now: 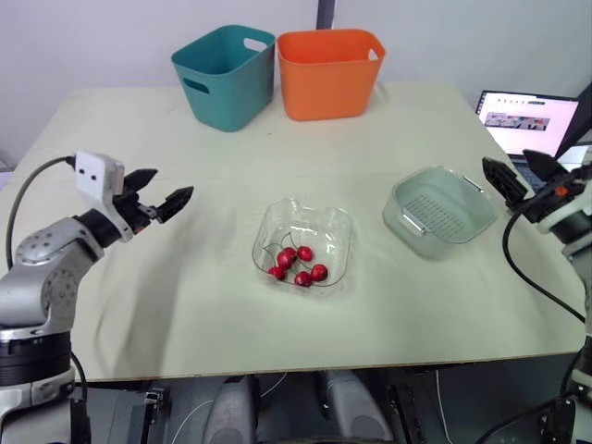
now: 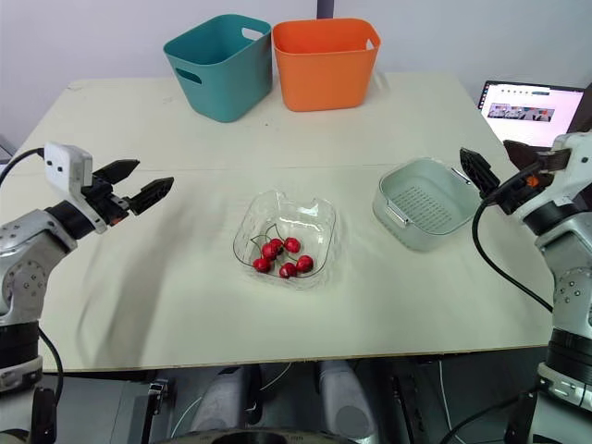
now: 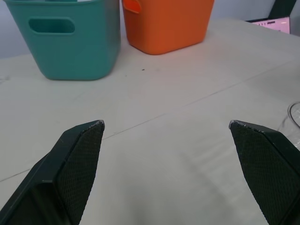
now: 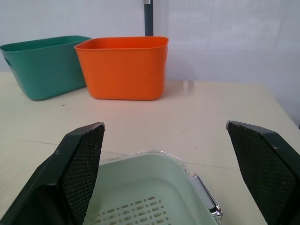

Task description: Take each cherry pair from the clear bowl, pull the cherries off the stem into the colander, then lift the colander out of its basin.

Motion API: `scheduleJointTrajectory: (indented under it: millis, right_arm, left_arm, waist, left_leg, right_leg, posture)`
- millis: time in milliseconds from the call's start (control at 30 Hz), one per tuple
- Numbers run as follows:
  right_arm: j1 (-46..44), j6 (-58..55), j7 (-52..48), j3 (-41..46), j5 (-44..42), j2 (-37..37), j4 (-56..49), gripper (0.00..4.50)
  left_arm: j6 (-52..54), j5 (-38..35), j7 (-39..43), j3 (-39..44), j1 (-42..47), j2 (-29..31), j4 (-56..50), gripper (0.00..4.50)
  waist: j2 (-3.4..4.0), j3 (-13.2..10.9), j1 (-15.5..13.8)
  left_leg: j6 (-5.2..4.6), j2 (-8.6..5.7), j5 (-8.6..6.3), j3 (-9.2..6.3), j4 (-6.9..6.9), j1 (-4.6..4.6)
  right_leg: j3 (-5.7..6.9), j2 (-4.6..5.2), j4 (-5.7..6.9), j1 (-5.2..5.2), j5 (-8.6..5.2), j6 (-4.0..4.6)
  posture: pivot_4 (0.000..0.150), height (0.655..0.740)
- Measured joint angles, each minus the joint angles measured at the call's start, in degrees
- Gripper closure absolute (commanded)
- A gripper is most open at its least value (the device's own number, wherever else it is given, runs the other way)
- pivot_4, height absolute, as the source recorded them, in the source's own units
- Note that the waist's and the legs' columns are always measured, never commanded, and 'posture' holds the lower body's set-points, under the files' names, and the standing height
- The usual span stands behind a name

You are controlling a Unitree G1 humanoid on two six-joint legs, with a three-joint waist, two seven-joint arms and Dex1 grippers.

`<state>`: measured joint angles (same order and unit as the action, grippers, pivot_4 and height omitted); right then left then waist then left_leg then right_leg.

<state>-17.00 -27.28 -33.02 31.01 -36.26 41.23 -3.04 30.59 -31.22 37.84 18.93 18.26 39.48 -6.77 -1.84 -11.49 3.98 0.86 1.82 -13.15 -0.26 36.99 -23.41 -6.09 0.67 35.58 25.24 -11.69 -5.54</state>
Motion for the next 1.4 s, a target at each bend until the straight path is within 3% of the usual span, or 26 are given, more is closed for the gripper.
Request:
scheduleJointTrajectory:
  millis: [733,933,1133,1400]
  right_arm:
    - [-0.05,-0.57,1.41,-0.17,0.29,0.05,0.0,0.02]
    - [-3.78,-6.67,4.54,-2.98,1.25,2.54,-0.28,0.02]
    - [-11.98,-23.77,1.07,-7.55,-5.93,9.8,-1.96,0.02]
    - [-28.9,-38.8,-10.42,-26.85,-9.72,14.48,-6.57,0.02]
  left_arm:
    - [-0.73,0.7,0.79,-0.01,0.27,-0.01,1.08,0.0]
    - [-0.83,0.81,2.11,-0.06,0.57,0.86,2.47,0.0]
    - [-0.6,0.4,8.35,-0.08,0.64,6.31,3.82,0.0]
    - [6.67,-5.65,24.54,-1.09,0.67,19.29,0.05,0.0]
  waist:
    - [0.0,0.0,-0.01]
    - [0.01,-0.01,0.08]
    - [0.03,-0.02,0.06]
    - [0.05,-0.06,0.3]
  left_leg:
    - [0.0,0.0,0.0,0.0,0.0,0.0]
    - [0.0,0.01,0.0,0.01,-0.01,0.0]
    - [0.0,0.02,0.0,0.04,-0.05,-0.02]
    - [0.02,0.08,-0.02,0.15,-0.38,-0.1]
  right_leg:
    - [0.0,0.0,0.0,0.0,0.0,0.0]
    - [0.0,0.0,0.0,0.02,0.02,0.03]
    - [0.0,0.02,-0.04,0.08,0.02,0.04]
    - [0.02,0.12,-0.39,0.28,0.02,0.06]
  posture:
    - [0.15,0.74]
    - [0.15,0.74]
    - [0.15,0.74]
    - [0.15,0.74]
